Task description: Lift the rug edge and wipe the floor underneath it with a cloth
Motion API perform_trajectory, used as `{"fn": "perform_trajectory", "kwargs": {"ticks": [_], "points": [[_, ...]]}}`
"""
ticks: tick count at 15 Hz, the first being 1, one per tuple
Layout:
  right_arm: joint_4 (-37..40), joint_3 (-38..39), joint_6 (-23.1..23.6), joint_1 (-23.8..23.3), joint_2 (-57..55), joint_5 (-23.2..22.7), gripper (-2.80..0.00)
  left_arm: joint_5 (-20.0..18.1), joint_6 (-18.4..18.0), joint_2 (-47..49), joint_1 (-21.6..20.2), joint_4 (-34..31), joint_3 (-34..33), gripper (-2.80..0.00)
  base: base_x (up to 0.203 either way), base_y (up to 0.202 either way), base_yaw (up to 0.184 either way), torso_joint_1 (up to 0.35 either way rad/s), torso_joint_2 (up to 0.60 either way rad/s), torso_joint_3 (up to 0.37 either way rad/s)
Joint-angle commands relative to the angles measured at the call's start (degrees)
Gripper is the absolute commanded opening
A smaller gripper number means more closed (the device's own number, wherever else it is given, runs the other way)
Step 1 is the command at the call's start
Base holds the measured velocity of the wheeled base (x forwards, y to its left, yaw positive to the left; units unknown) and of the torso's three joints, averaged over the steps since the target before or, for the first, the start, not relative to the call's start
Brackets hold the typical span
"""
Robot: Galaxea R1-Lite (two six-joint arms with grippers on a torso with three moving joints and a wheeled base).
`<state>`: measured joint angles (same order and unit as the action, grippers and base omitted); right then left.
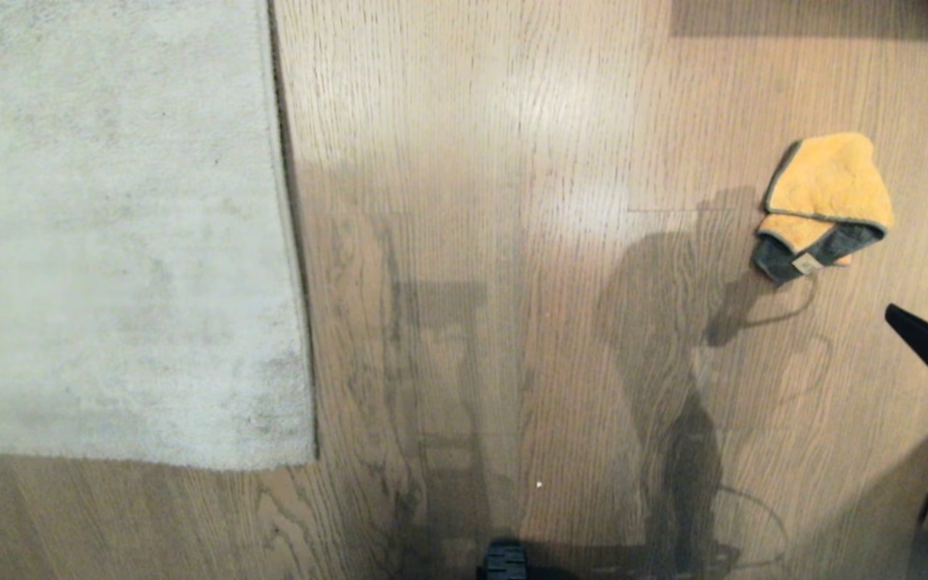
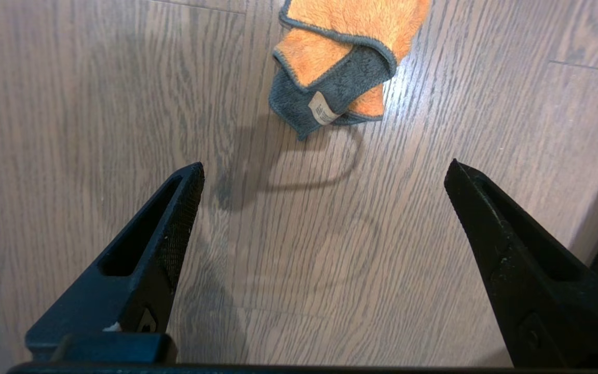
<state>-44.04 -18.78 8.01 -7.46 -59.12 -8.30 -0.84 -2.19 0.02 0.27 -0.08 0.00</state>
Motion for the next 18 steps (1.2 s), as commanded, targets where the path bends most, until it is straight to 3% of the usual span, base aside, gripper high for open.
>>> {"fn": "perform_trajectory", "kwargs": {"ticks": [1,4,5,18], "points": [[-0.2,2.2,0.2,0.2,4.6,-0.1,0.0,0.0,0.0,0.0,0.0,0.0,0.0,-2.8,0.0,0.0,0.0,0.0,0.0,0.0],[-0.5,4.8,2.3,0.2,6.6,-0.1,0.0,0.1,0.0,0.0,0.0,0.0,0.0,-2.8,0.0,0.0,0.0,0.0,0.0,0.0],[-0.5,5.2,2.6,0.2,7.1,-0.1,-2.8,0.0,0.0,0.0,0.0,0.0,0.0,-2.8,0.0,0.0,0.0,0.0,0.0,0.0],[-0.1,12.9,2.6,0.9,11.9,-0.1,-2.8,0.0,0.0,0.0,0.0,0.0,0.0,-2.8,0.0,0.0,0.0,0.0,0.0,0.0]]}}
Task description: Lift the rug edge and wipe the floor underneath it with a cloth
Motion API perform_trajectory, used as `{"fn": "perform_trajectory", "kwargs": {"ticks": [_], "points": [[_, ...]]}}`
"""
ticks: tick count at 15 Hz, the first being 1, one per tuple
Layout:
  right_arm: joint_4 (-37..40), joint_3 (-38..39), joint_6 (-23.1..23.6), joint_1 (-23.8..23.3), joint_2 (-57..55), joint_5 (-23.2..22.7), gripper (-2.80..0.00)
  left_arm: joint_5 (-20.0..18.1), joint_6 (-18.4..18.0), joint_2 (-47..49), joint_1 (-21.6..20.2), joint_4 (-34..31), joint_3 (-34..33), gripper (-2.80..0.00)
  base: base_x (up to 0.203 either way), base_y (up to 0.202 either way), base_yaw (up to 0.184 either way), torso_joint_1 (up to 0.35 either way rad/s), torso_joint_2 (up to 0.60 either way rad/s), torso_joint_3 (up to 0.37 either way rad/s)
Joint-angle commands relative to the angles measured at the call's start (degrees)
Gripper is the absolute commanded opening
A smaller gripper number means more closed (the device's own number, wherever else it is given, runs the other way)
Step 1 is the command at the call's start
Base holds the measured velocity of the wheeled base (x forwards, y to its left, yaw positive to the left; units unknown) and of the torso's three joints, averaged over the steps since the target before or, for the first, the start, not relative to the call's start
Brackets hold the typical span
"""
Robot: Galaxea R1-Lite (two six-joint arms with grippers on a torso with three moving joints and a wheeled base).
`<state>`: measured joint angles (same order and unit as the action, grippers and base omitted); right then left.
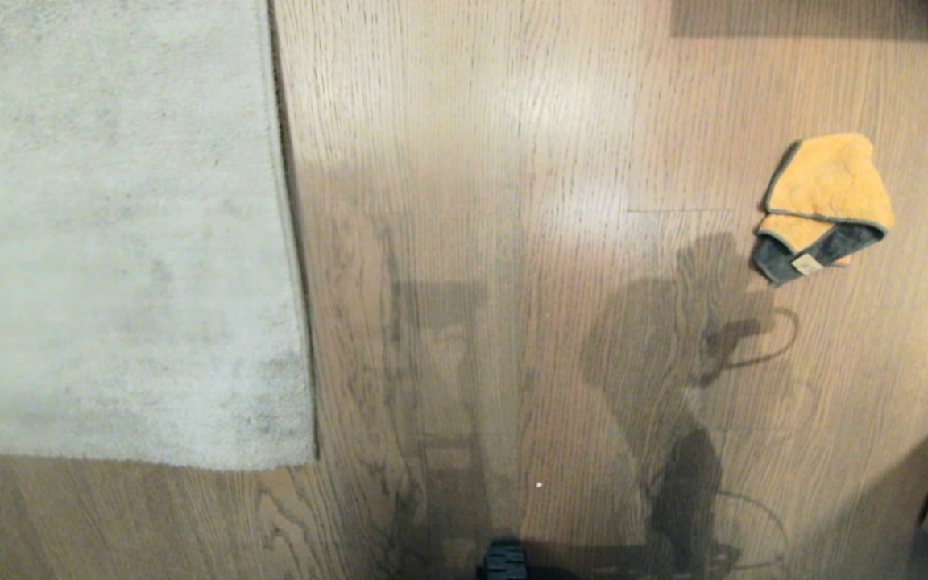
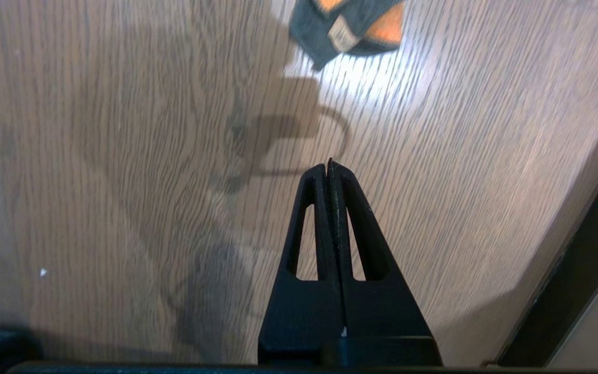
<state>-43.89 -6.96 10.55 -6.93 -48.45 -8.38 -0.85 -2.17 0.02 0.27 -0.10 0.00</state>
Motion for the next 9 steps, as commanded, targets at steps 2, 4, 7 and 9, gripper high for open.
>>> {"fn": "perform_trajectory", "kwargs": {"ticks": [2,4,7,9], "points": [[-0.3,3.6,0.1,0.4,2.8,0.0,-2.8,0.0,0.0,0.0,0.0,0.0,0.0,-2.8,0.0,0.0,0.0,0.0,0.0,0.0],[-0.3,5.8,0.1,0.5,4.7,0.0,-2.8,0.1,0.0,0.0,0.0,0.0,0.0,-2.8,0.0,0.0,0.0,0.0,0.0,0.0],[3.8,6.9,0.3,1.0,9.0,0.1,-2.8,0.0,0.0,0.0,0.0,0.0,0.0,-2.8,0.0,0.0,0.0,0.0,0.0,0.0],[8.2,7.0,0.5,1.4,12.0,0.1,-2.8,0.1,0.0,0.0,0.0,0.0,0.0,-2.8,0.0,0.0,0.0,0.0,0.0,0.0]]}}
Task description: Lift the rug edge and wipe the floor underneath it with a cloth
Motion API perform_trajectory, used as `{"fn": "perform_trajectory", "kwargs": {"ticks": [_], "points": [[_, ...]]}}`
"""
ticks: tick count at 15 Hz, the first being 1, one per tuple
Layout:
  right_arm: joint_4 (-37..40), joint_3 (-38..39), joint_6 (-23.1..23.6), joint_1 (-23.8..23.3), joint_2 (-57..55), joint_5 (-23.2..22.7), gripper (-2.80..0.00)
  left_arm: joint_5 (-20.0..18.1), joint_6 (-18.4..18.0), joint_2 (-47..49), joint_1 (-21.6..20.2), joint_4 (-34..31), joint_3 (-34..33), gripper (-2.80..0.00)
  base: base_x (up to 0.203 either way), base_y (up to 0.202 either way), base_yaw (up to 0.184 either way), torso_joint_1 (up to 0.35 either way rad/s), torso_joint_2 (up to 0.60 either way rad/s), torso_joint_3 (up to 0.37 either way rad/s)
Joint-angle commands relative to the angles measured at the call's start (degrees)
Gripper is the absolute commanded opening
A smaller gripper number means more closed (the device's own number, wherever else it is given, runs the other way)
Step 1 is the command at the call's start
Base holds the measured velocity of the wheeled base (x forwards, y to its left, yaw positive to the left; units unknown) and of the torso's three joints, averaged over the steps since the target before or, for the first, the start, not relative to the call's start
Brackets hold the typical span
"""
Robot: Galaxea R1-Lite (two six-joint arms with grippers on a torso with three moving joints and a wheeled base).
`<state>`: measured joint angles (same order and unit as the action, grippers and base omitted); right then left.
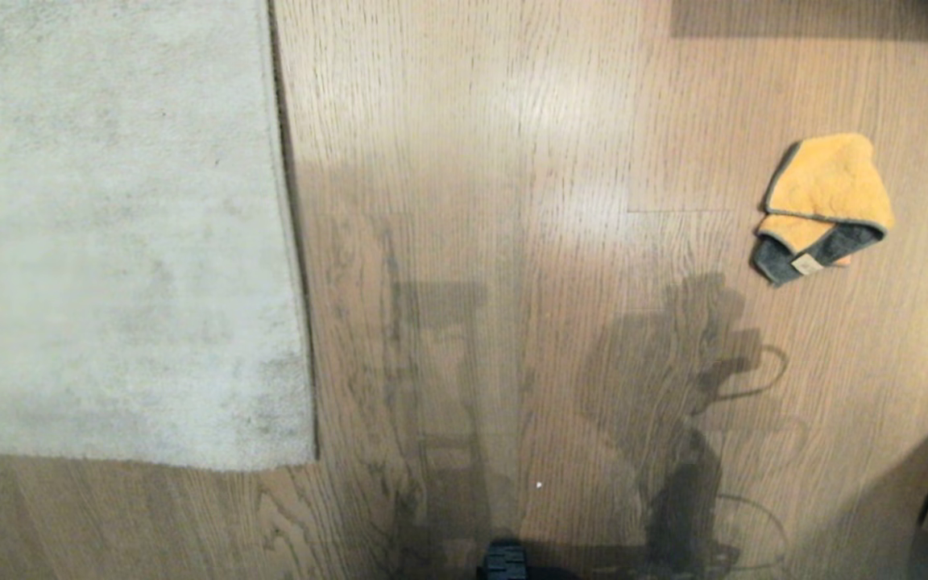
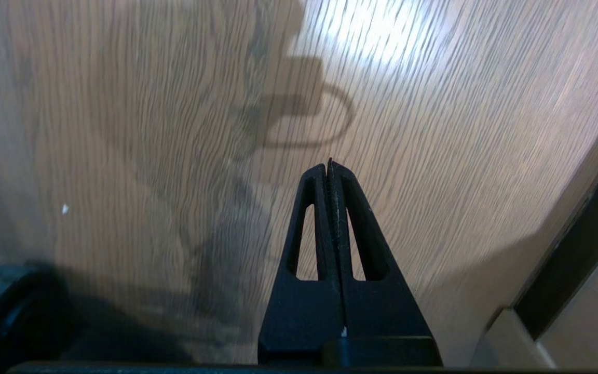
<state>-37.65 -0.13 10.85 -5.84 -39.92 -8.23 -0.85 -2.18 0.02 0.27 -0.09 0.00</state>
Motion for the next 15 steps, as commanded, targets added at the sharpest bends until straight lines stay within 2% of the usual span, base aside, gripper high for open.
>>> {"fn": "perform_trajectory", "kwargs": {"ticks": [1,8,11,15], "points": [[3.9,0.1,0.8,0.4,4.9,0.0,-2.8,0.0,0.0,0.0,0.0,0.0,0.0,-2.8,0.0,0.0,0.0,0.0,0.0,0.0],[16.5,0.1,1.9,2.4,14.4,0.6,-2.8,0.0,0.0,0.0,0.0,0.0,0.0,-2.8,0.0,0.0,0.0,0.0,0.0,0.0],[23.3,0.1,2.0,4.4,18.3,5.6,-2.8,0.1,0.0,0.0,0.0,0.0,0.0,-2.8,0.0,0.0,0.0,0.0,0.0,0.0],[30.1,0.1,2.0,5.2,23.8,6.6,-2.8,0.0,0.0,0.0,0.0,0.0,0.0,-2.8,0.0,0.0,0.0,0.0,0.0,0.0]]}}
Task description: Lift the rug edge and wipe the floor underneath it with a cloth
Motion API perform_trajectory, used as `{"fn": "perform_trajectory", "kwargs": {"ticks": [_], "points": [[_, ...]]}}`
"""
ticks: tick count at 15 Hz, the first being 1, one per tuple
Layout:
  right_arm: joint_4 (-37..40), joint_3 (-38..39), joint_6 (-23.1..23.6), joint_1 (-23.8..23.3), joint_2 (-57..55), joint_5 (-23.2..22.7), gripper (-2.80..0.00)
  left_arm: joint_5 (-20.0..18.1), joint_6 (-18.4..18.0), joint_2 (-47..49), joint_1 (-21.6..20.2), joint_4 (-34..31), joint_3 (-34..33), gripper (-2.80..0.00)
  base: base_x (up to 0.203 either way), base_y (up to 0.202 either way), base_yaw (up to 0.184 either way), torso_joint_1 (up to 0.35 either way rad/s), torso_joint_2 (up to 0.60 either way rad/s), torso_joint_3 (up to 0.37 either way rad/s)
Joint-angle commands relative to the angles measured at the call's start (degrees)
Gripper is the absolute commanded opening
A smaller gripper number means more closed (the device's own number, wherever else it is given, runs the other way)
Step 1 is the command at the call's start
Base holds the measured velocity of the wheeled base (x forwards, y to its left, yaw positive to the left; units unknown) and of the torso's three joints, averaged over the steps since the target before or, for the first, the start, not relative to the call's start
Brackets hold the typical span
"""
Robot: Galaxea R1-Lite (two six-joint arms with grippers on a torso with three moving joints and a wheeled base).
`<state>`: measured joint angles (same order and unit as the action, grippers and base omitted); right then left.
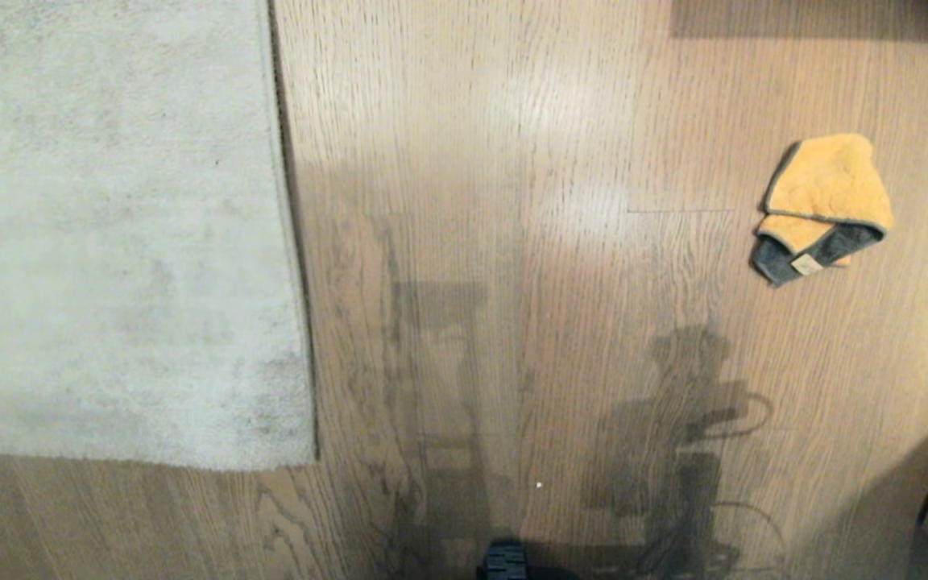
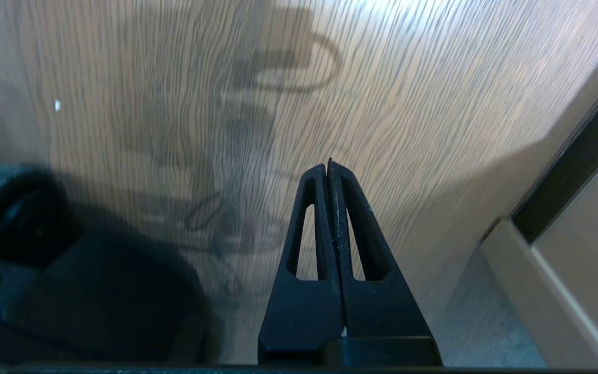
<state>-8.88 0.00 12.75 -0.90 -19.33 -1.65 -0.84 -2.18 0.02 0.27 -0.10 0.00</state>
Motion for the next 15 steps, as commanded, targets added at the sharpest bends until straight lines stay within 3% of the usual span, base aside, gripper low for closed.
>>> {"fn": "perform_trajectory", "kwargs": {"ticks": [1,15], "points": [[2.1,0.0,0.1,0.3,4.0,0.0,-2.8,0.0,0.0,0.0,0.0,0.0,0.0,-2.8,0.0,0.0,0.0,0.0,0.0,0.0],[9.1,0.0,-1.5,1.2,19.3,-2.7,-2.8,0.1,0.0,0.0,0.0,0.0,0.0,-2.8,0.0,0.0,0.0,0.0,0.0,0.0]]}}
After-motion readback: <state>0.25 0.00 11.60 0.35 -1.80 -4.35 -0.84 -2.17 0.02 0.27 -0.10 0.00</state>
